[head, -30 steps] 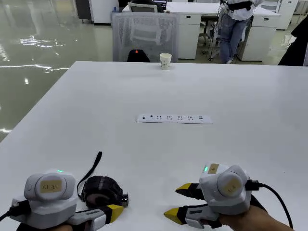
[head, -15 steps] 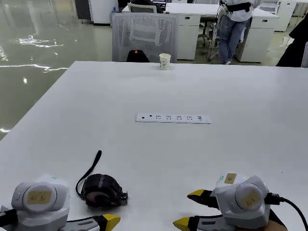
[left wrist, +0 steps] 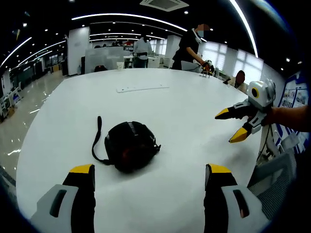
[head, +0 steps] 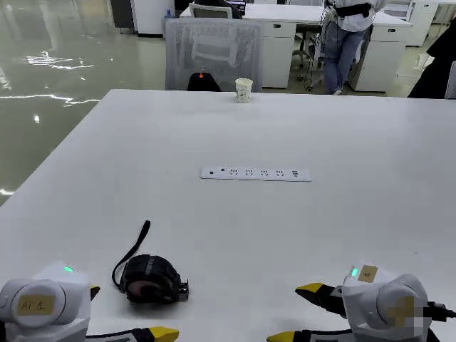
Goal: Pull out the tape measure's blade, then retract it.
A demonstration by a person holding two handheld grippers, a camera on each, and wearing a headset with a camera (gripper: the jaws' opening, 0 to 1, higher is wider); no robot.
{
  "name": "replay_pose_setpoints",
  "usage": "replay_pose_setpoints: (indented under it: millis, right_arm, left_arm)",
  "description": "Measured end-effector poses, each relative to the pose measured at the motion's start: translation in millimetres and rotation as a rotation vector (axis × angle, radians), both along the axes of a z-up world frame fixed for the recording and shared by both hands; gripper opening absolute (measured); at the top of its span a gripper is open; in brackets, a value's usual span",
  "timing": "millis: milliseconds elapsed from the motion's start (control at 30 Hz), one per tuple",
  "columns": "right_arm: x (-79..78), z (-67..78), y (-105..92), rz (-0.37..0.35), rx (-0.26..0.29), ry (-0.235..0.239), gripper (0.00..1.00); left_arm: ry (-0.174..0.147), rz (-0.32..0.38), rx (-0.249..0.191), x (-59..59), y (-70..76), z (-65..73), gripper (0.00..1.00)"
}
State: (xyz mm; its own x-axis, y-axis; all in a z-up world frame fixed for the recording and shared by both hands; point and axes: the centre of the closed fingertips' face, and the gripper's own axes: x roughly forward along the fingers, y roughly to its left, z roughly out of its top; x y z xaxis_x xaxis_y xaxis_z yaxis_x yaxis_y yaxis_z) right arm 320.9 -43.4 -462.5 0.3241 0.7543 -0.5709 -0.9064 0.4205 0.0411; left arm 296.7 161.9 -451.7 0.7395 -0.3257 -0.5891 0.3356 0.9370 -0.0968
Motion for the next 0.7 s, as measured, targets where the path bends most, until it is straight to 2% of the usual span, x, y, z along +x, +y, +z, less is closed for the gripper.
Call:
replay_pose_setpoints:
  millis: [300,433,700]
  right_arm:
    - [-5.1,9.7,-8.8,-0.049,0.038,-0.023,0.63]
    - [-8.3,12.2,-12.3,-0.069,0.059,-0.020,0.67]
    - [-17.6,14.6,-20.1,-0.106,0.086,-0.017,0.75]
  left_arm:
    - [-0.046,-0.040,-0.009,-6.2,-2.9,8.3,0.99]
    - [-0.048,-0.046,-0.012,-9.1,-3.2,10.0,0.99]
    - [-0.079,-0.068,-0.029,-17.9,-6.6,17.0,0.99]
